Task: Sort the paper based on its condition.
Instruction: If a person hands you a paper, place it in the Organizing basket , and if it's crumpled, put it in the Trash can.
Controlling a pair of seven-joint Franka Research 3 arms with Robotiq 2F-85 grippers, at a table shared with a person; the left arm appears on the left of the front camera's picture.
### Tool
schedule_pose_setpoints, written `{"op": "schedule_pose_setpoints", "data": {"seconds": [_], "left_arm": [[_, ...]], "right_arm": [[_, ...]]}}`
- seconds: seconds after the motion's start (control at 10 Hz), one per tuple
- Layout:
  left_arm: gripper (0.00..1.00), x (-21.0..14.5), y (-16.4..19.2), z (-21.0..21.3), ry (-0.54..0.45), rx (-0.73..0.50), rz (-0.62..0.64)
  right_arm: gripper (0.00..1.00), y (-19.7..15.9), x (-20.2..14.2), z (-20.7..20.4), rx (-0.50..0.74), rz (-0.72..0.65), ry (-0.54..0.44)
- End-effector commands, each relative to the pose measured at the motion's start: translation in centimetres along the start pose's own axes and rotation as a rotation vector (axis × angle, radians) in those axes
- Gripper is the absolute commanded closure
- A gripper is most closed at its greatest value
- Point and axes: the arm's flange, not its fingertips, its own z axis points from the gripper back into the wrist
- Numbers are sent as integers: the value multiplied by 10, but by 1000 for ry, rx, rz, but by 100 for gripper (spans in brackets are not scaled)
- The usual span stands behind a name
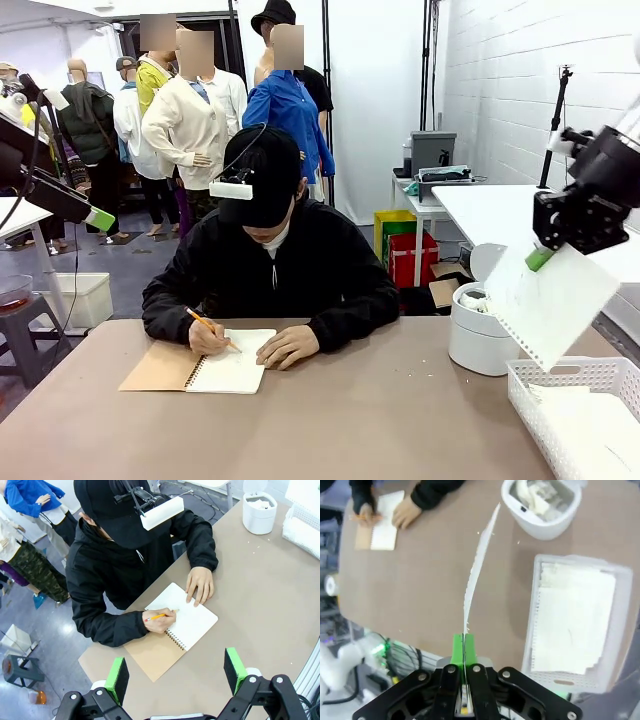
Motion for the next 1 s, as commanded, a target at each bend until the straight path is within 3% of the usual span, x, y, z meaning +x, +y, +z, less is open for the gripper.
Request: {"op": "schedule_pose_setpoints", "data": {"seconds": [0.0, 0.5, 0.9], "left_arm": [[0, 0, 0, 0, 4, 6, 1], [0, 0, 0, 0, 4, 6, 1], [0, 0, 0, 0, 4, 6, 1]], "right_arm": [[100, 16, 9, 0, -30, 58, 31], [100, 17, 4, -1, -17, 44, 13], [100, -55, 3, -40, -128, -79, 42]]}}
